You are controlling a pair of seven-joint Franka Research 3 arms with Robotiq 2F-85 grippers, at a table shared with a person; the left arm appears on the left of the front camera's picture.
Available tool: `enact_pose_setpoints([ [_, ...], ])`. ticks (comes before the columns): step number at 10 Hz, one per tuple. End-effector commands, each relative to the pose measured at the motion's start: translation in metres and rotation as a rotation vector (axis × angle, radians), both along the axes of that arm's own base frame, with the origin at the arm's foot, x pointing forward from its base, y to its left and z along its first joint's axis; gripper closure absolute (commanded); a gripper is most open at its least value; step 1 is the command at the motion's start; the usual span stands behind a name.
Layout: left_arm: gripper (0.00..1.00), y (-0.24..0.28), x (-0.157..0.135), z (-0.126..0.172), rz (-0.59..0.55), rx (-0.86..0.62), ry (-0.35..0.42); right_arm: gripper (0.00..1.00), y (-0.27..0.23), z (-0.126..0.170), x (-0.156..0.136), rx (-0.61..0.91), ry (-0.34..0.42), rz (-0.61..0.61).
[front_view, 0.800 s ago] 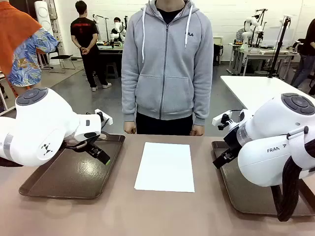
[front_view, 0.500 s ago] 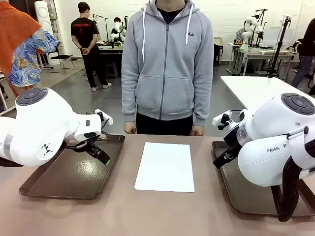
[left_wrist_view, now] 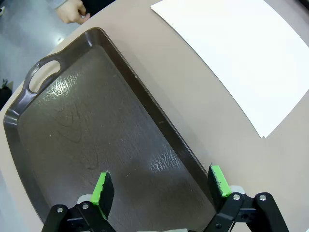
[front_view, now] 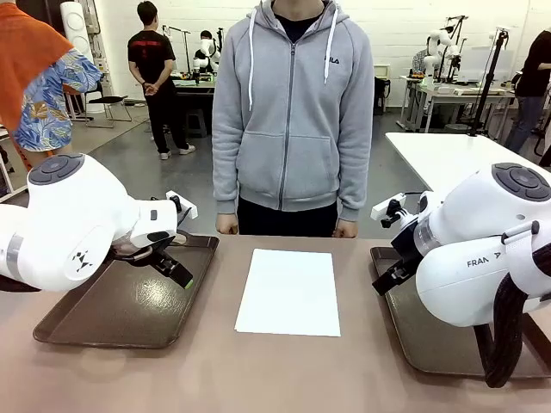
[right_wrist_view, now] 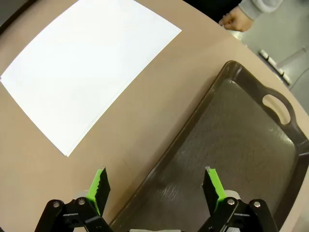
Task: Sort the A4 documents.
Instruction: Receive the A4 Paper.
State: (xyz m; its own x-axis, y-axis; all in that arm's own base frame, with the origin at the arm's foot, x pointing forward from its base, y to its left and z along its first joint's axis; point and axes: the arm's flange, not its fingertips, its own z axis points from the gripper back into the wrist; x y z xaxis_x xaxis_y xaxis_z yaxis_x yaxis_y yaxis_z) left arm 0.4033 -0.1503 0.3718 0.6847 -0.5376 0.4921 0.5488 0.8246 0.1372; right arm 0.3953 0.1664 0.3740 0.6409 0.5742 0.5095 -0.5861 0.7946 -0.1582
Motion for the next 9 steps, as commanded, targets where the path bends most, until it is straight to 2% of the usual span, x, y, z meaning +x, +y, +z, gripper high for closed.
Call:
enact_pose_setpoints([
  [1, 0.0, 0.0003, 0.0001, 0.0, 0.001, 0.0, 0.0, 0.0, 0.0, 0.0, 0.0, 0.0, 0.0, 0.0],
  [9, 0.0, 0.0003, 0.0001, 0.0, 0.001, 0.0, 0.0, 0.0, 0.0, 0.0, 0.0, 0.0, 0.0, 0.0],
])
